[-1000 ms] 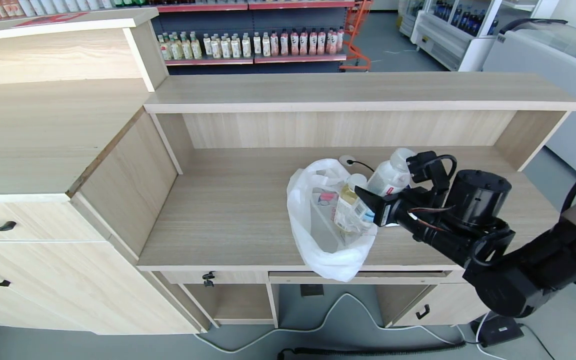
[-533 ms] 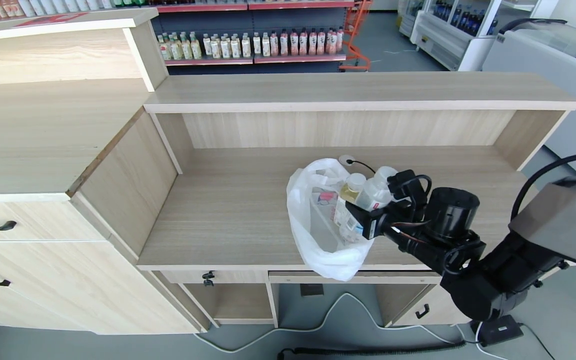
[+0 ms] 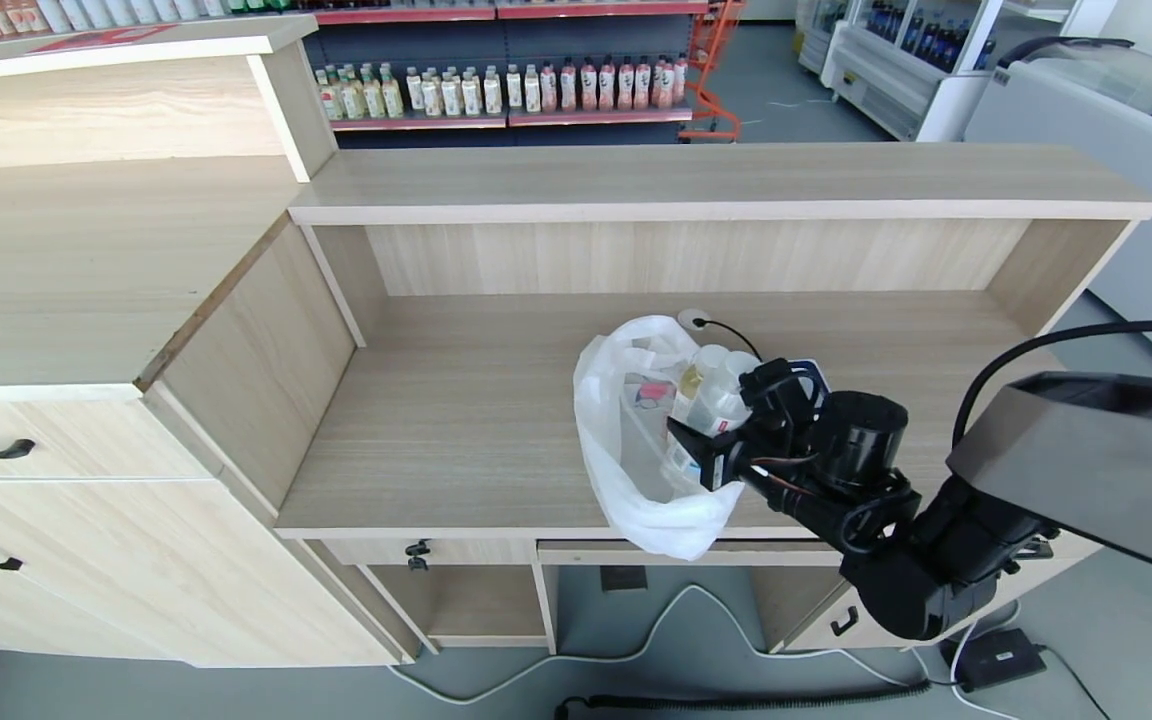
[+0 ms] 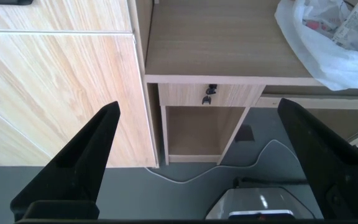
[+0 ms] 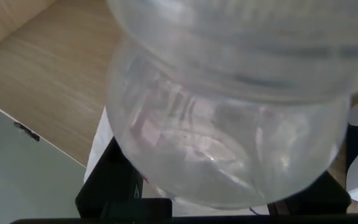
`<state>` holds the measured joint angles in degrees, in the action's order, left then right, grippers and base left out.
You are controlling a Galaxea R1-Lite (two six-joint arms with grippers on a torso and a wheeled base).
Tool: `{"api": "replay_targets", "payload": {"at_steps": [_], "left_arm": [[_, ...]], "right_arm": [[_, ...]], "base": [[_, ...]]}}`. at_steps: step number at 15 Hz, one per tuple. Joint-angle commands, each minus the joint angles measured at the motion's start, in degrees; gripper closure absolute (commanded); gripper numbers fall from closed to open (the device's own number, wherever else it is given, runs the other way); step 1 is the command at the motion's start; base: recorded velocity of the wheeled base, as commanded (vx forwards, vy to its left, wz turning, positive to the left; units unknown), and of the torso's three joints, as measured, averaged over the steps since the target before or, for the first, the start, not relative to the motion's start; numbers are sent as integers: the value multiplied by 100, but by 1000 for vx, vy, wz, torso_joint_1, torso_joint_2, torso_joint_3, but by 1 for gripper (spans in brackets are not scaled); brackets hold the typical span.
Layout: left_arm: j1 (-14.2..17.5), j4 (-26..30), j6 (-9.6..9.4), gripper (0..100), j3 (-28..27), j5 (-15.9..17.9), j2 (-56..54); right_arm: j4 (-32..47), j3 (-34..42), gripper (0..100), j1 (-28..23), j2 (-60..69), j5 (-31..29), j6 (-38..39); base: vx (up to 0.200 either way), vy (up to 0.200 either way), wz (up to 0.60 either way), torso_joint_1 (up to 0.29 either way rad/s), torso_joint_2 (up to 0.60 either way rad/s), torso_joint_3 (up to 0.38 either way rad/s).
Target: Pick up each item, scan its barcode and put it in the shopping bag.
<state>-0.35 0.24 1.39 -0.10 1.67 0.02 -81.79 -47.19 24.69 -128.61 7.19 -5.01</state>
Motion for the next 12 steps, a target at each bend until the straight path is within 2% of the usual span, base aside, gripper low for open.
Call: {"api": "replay_targets", "payload": {"at_steps": [1, 6, 12], "left_arm": [[0, 2, 2, 0, 1, 0, -2], [0, 2, 2, 0, 1, 0, -2], [0, 2, 2, 0, 1, 0, -2]], "right_arm": [[-74, -45, 100, -34, -217, 19, -35], [-373, -229, 100, -183, -639, 212, -149], [-338, -115, 100, -245, -771, 397, -308]], "base": [[0, 0, 0, 0, 0, 0], [0, 0, 0, 0, 0, 0], [0, 0, 0, 0, 0, 0]]}}
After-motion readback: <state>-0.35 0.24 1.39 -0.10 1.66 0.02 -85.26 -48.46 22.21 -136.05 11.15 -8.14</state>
